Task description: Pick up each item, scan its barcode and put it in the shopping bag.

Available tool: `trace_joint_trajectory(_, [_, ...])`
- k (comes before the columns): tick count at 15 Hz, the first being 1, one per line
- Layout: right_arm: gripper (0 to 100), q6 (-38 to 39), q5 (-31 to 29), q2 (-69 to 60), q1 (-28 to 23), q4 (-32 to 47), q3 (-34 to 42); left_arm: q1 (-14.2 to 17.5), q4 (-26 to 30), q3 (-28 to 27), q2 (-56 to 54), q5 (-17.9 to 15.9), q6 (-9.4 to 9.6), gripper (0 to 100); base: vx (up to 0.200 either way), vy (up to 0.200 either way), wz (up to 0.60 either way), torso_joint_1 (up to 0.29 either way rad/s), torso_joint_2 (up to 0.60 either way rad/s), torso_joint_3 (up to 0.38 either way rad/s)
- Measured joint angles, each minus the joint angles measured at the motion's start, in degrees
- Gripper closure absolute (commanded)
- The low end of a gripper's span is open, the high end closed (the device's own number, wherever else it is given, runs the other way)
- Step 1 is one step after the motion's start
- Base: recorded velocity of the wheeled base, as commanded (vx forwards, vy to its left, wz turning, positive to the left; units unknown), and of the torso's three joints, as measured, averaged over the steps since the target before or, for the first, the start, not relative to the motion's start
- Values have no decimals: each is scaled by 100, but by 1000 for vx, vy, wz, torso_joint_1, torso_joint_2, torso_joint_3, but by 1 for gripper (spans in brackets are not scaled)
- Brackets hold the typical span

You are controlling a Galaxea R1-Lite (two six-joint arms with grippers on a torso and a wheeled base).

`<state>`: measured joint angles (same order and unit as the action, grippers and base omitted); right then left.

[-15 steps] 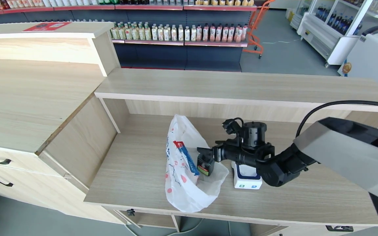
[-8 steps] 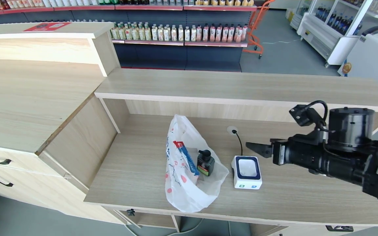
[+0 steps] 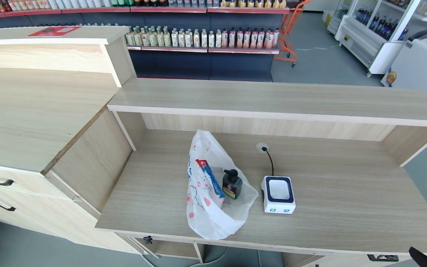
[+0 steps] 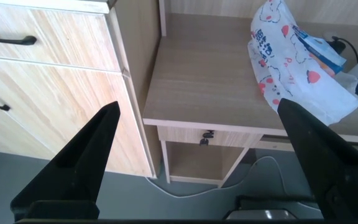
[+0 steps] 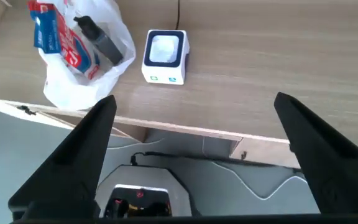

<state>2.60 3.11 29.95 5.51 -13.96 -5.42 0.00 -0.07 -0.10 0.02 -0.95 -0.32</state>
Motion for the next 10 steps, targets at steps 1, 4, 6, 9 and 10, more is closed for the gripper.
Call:
trace_joint_trajectory(1, [0, -93, 39, -724, -150, 503, 113, 0, 0, 0, 0, -2, 0, 0, 0, 0, 0, 0, 0, 0])
trace_joint_trajectory(4, [0, -363, -265, -2263, -505, 1471, 378, 0, 0, 0, 0, 0, -1, 0, 0, 0, 0, 0, 0, 0])
trace_joint_trajectory(6, [0, -393, -306, -2695, -573, 1467, 496, 0, 0, 0, 0, -2, -1, 0, 0, 0, 0, 0, 0, 0])
trace_joint_trajectory(9, [0, -399, -308, -2940, -591, 1434, 524, 0, 0, 0, 0, -2, 0, 0, 0, 0, 0, 0, 0, 0])
trace_joint_trajectory(10, [0, -404, -306, -2975, -595, 1431, 529, 0, 0, 0, 0, -2, 0, 0, 0, 0, 0, 0, 0, 0])
